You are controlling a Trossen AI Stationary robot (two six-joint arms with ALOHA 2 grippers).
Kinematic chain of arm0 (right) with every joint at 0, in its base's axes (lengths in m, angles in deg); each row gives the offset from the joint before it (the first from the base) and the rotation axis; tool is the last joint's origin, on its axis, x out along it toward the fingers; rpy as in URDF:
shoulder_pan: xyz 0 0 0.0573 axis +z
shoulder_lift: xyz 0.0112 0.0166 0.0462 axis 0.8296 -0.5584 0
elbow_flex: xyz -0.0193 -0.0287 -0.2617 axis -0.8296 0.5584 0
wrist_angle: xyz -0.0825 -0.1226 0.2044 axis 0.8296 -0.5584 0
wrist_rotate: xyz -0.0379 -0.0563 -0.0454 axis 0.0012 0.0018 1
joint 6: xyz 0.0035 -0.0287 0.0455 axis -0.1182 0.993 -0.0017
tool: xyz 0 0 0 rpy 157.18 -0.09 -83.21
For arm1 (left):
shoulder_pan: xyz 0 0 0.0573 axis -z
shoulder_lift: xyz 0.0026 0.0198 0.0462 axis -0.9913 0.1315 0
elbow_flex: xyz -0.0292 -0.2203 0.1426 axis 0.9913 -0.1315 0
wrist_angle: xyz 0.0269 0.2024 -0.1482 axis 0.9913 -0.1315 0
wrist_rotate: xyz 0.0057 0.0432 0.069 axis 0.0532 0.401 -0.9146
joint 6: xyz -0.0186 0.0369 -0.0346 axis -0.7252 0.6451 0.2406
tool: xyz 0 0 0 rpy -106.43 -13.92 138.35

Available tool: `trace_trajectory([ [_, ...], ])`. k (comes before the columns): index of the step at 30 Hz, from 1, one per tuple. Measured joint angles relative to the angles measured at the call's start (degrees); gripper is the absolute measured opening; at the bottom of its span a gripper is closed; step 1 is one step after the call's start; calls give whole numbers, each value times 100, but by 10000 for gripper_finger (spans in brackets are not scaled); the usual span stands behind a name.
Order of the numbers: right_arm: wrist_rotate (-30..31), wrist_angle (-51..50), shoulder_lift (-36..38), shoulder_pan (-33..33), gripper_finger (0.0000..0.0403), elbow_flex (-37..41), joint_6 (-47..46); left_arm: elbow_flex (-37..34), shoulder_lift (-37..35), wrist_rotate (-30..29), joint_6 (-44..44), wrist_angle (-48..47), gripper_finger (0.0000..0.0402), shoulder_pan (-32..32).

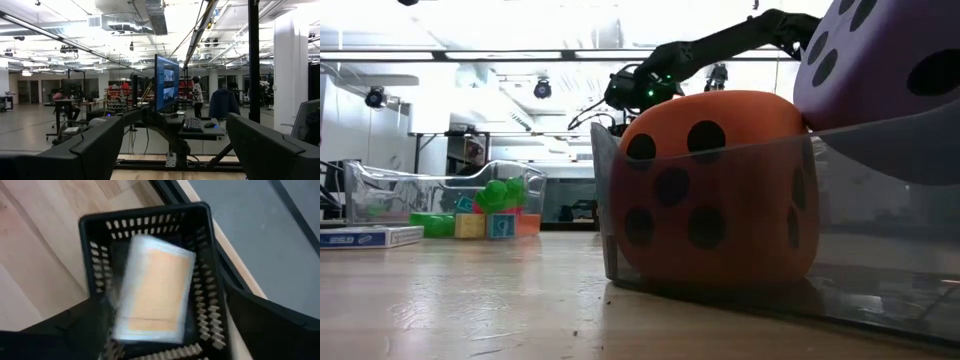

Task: Pick & Place Toys
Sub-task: Put the blue playing card box into the black bin

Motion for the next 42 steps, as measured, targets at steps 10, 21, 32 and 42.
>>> trace_trajectory([
  [10, -149, 116, 165, 111, 293, -17, 146, 0, 0, 0, 0, -7, 349, 2],
  [21, -1076, 3897, 228, 956, 290, 367, 714, 0, 0, 0, 17, -141, 349, 2],
  [32, -1636, 10162, 235, 2203, 290, 2578, 879, 0, 0, 1, 15, -213, 349, 2],
  [42, -224, 10933, 1560, 3131, 290, 4983, 1549, 0, 517, 0, 13, -365, 349, 2],
])
